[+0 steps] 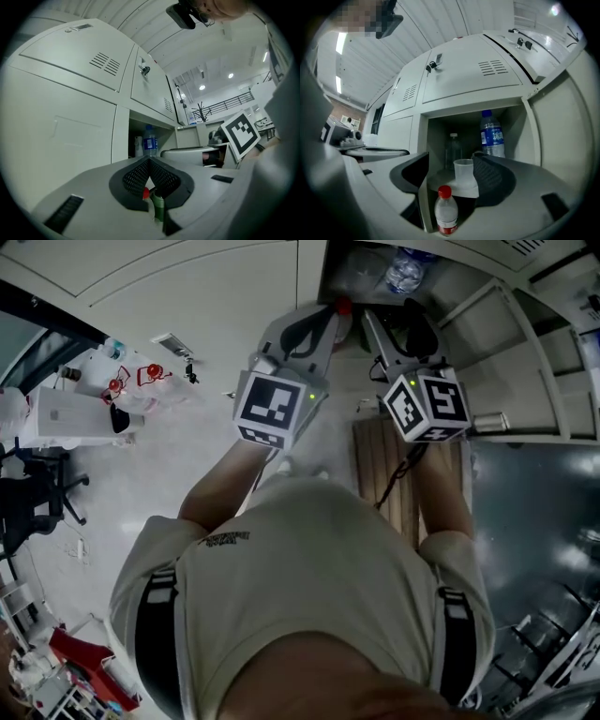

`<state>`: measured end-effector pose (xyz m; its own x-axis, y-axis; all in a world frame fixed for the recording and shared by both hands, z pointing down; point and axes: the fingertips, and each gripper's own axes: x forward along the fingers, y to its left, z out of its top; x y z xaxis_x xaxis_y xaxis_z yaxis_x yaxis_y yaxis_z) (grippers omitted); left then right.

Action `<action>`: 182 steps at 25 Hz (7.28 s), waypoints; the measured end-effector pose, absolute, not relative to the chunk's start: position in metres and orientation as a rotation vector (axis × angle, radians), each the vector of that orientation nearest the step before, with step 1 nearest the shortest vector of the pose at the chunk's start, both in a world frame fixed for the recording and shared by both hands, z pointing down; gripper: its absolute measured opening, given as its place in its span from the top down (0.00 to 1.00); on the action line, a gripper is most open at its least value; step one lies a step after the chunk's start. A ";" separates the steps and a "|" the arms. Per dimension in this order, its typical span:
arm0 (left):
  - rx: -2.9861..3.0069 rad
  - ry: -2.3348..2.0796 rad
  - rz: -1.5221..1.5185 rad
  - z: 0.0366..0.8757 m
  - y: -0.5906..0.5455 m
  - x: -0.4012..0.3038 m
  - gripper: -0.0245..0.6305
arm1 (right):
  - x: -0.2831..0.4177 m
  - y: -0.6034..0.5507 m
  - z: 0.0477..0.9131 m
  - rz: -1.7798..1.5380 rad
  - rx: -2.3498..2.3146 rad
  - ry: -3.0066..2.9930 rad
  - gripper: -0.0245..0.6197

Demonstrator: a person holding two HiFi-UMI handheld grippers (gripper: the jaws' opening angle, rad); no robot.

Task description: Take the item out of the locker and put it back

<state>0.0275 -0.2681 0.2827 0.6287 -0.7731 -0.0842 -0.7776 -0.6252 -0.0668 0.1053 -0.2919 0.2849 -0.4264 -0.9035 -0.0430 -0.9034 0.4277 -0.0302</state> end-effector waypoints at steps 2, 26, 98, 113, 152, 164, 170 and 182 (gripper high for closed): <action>-2.736 1.334 0.074 0.282 -0.276 0.029 0.94 | 0.104 -0.307 0.284 0.002 -1.663 2.607 0.50; -2.797 1.353 -0.039 0.323 -0.310 0.060 0.94 | 0.095 -0.407 0.352 -0.164 -1.783 2.715 0.54; -2.783 1.200 0.003 0.292 -0.201 0.018 0.94 | 0.087 -0.187 0.287 0.016 -1.498 2.773 0.55; -2.793 1.255 -0.046 0.307 -0.202 0.013 0.94 | 0.087 -0.186 0.290 0.002 -1.490 2.774 0.56; -2.730 1.274 -0.080 0.284 -0.292 0.052 0.94 | 0.084 -0.389 0.319 0.030 -1.637 2.788 0.55; -2.783 1.298 -0.125 0.317 -0.304 0.058 0.94 | 0.085 -0.411 0.347 -0.013 -1.704 2.809 0.55; -2.795 1.300 -0.126 0.323 -0.305 0.058 0.94 | 0.083 -0.413 0.352 -0.005 -1.722 2.832 0.54; -2.821 1.302 -0.137 0.331 -0.302 0.055 0.94 | 0.083 -0.409 0.347 -0.060 -1.675 2.800 0.50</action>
